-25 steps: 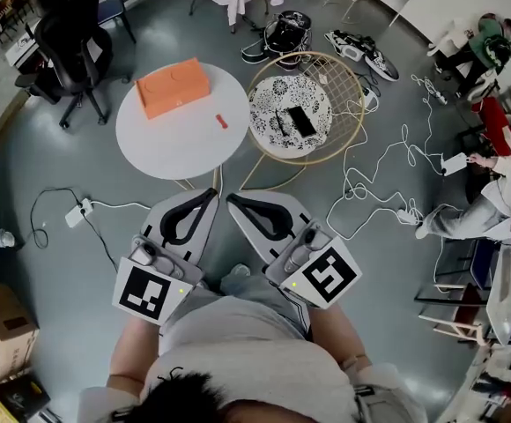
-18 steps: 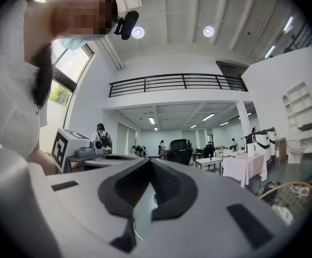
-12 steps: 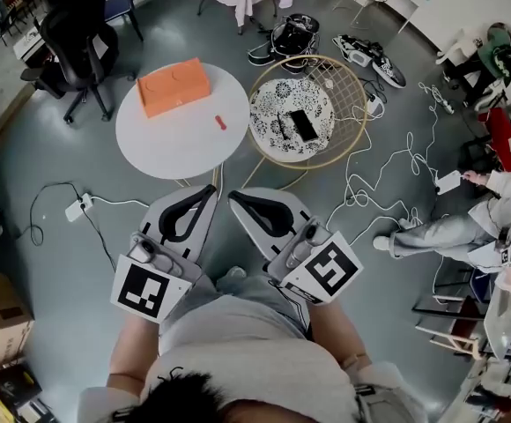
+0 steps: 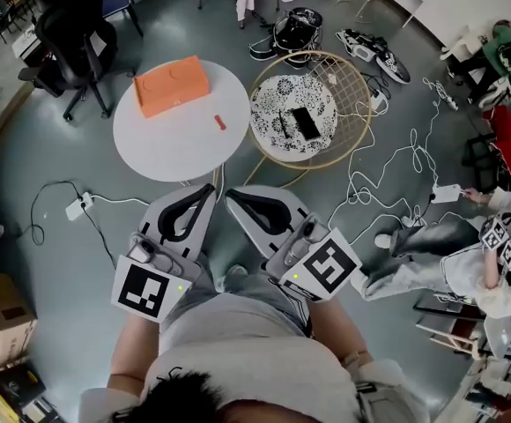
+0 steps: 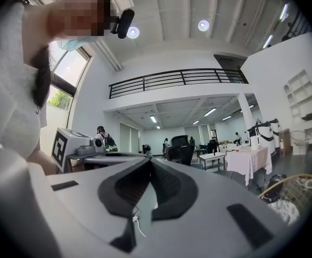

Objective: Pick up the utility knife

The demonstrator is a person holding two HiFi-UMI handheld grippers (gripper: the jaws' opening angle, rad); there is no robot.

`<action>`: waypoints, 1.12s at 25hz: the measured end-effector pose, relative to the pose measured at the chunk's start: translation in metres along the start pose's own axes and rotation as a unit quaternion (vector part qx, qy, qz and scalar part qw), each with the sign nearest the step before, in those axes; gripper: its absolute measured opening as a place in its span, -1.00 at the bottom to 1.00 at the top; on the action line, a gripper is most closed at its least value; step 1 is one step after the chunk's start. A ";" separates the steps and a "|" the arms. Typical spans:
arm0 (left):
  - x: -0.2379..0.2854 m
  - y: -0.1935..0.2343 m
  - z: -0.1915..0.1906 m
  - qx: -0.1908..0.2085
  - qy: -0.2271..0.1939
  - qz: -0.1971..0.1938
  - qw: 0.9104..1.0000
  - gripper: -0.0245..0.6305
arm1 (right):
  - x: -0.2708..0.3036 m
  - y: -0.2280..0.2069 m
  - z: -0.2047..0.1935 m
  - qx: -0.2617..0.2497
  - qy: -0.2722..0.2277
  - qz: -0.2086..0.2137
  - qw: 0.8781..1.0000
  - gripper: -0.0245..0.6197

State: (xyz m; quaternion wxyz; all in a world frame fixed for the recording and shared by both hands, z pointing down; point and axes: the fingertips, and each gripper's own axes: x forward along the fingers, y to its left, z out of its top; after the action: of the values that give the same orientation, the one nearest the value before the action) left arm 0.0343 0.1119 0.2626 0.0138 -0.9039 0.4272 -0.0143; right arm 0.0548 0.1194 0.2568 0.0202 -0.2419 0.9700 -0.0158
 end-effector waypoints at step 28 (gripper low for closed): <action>0.067 0.170 -0.015 -0.011 0.004 -0.145 0.989 -0.89 | 0.148 -0.102 -0.005 0.005 0.004 -0.164 0.986 -0.90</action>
State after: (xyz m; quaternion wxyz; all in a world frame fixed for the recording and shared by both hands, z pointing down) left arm -0.0546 -0.0478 0.2721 0.0003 -0.9564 0.2918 -0.0147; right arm -0.0284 -0.0398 0.2610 0.0151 -0.3972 0.9173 -0.0250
